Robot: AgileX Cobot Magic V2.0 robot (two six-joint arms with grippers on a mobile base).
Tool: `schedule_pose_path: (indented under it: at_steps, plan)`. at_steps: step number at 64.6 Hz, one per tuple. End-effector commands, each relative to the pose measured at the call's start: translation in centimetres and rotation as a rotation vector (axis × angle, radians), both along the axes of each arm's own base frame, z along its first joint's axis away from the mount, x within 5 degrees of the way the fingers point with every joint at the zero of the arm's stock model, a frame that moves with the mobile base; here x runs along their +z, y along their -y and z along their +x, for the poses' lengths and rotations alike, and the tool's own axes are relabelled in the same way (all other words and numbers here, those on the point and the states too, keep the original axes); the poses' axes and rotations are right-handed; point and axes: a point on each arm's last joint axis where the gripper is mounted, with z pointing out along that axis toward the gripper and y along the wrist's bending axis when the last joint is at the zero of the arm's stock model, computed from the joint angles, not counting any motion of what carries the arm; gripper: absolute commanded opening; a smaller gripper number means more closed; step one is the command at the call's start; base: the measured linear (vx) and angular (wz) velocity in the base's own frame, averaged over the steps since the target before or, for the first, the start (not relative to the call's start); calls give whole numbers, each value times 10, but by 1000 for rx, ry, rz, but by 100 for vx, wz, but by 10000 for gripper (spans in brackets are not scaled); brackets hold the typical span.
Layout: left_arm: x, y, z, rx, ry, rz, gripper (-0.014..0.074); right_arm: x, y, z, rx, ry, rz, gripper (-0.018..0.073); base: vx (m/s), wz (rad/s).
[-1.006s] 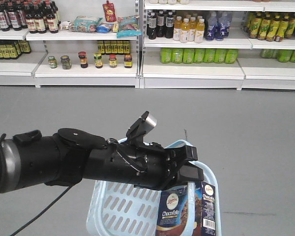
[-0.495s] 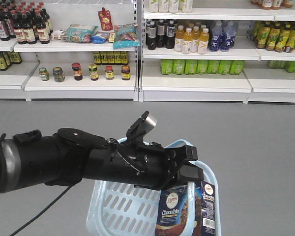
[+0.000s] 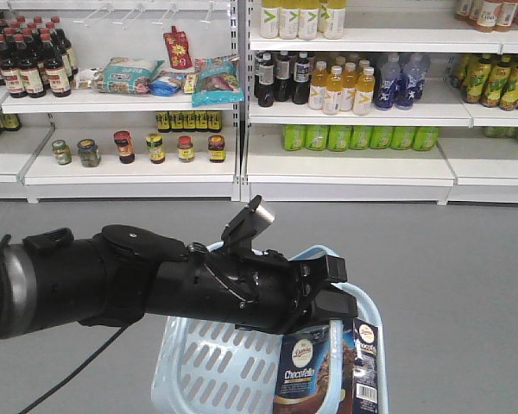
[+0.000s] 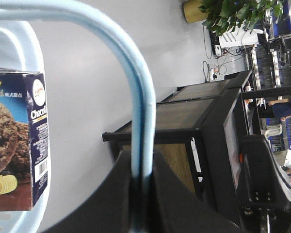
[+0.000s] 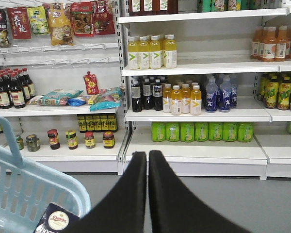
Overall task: Left arm holds basket, right arm returns cookies
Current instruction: 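Drive along the drink shelves holding the basket in the left gripper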
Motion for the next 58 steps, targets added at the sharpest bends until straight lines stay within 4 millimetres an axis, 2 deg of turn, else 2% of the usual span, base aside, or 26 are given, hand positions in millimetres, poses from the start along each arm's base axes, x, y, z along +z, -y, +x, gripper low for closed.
schedule_pose_path:
  at_steps: [1,58]
  plan:
    - [35,2,-5,5,15,-134,-8,6,-1,-1,10,84,-4,-8,36,-3]
    - [35,2,-5,5,15,-134,-6,6,-1,-1,10,84,-4,-8,35,-3]
